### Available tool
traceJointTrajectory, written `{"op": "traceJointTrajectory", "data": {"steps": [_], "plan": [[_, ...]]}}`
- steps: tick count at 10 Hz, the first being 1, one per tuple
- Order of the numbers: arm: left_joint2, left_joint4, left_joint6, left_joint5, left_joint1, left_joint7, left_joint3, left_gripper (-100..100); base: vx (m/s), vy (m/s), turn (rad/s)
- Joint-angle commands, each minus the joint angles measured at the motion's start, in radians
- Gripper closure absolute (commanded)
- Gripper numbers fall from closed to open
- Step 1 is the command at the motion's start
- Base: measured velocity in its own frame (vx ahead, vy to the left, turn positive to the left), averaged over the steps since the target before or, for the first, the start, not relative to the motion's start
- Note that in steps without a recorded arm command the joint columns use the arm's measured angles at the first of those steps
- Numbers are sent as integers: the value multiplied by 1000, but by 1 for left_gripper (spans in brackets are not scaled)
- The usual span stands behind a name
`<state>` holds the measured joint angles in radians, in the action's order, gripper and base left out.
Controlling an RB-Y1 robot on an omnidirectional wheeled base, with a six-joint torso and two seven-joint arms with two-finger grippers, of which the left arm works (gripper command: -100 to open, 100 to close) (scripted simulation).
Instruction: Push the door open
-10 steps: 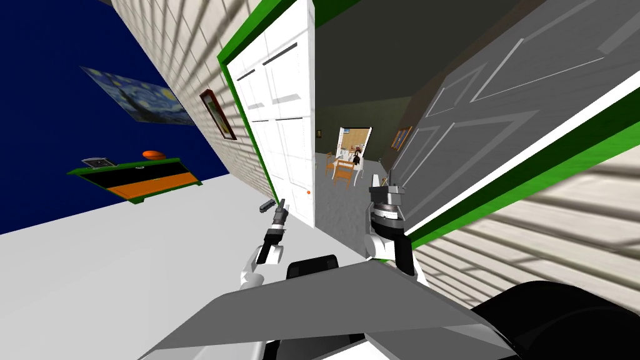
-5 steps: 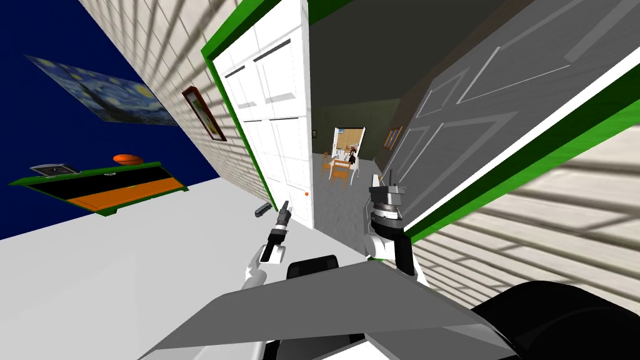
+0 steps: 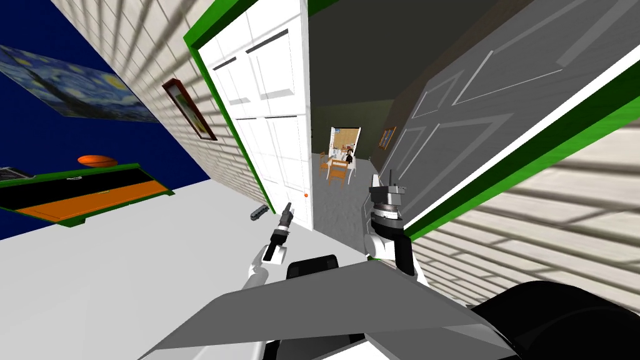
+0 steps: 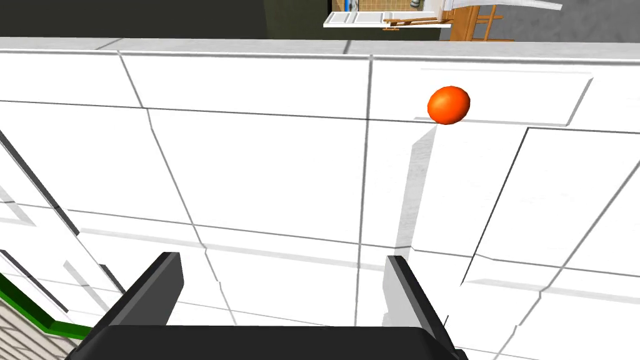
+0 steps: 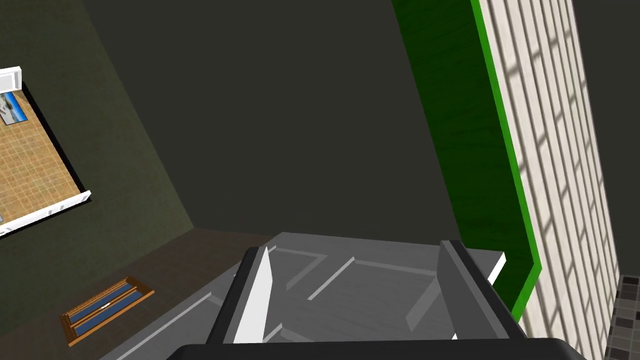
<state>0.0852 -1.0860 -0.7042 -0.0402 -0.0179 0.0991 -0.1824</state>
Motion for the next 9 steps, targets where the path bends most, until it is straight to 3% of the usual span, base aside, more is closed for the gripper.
{"op": "traceJointTrajectory", "data": {"steps": [1, 9], "plan": [[-1, 37, -11, 0, -8, 1, -4, -100, 28, 32, -51], [-7, 313, -75, 0, -116, 30, -51, -100, 56, 71, -125]]}}
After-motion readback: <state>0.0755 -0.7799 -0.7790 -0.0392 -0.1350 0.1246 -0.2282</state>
